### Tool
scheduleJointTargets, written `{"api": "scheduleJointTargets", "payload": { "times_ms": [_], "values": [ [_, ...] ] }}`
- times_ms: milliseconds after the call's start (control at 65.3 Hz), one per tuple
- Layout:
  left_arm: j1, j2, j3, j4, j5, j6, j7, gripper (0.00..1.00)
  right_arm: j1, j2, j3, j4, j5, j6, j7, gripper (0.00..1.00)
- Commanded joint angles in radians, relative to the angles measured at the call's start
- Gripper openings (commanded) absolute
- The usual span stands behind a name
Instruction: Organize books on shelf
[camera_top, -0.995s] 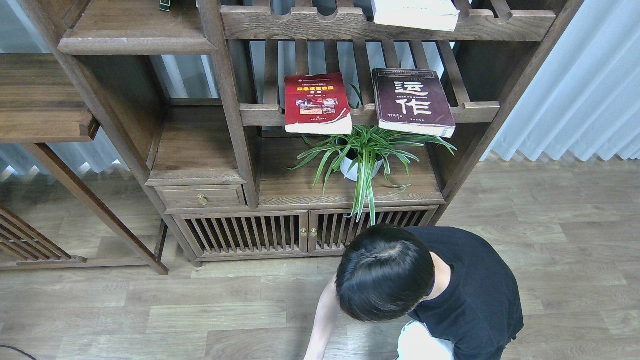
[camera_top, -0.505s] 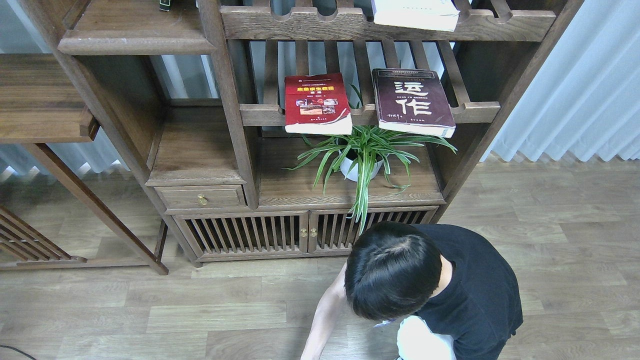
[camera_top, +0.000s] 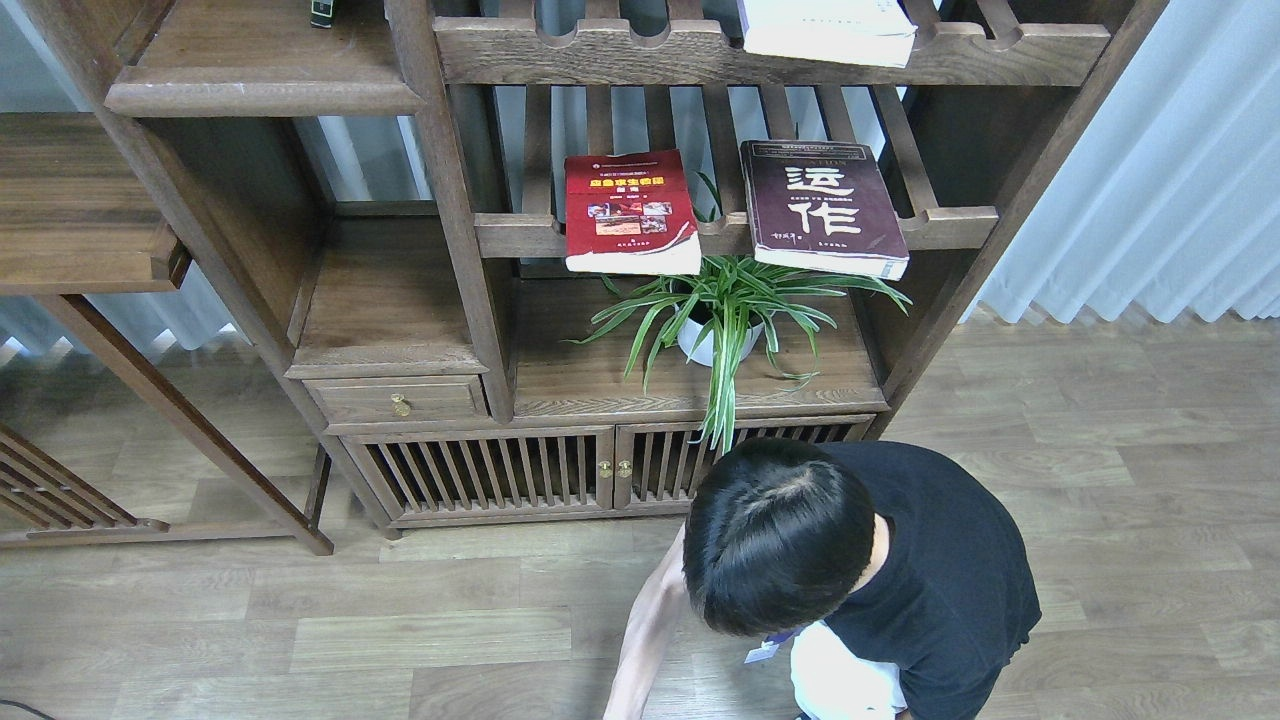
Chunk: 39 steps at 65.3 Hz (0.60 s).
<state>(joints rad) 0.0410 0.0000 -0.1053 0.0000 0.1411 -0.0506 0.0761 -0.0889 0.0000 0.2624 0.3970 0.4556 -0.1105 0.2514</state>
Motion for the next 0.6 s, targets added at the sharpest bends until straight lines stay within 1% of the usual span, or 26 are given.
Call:
{"api": "scheduleJointTargets", "payload": {
  "times_ms": [0, 582],
  "values": [
    [0.0, 0.0, 0.001, 0.095, 0.0, 0.0, 0.001, 1.0, 0.0, 0.0, 0.0, 0.0, 0.0, 0.0, 0.0, 0.99],
    [0.0, 0.0, 0.001, 0.095, 0.0, 0.0, 0.001, 1.0, 0.0, 0.0, 0.0, 0.0, 0.0, 0.0, 0.0, 0.99]
  ]
}}
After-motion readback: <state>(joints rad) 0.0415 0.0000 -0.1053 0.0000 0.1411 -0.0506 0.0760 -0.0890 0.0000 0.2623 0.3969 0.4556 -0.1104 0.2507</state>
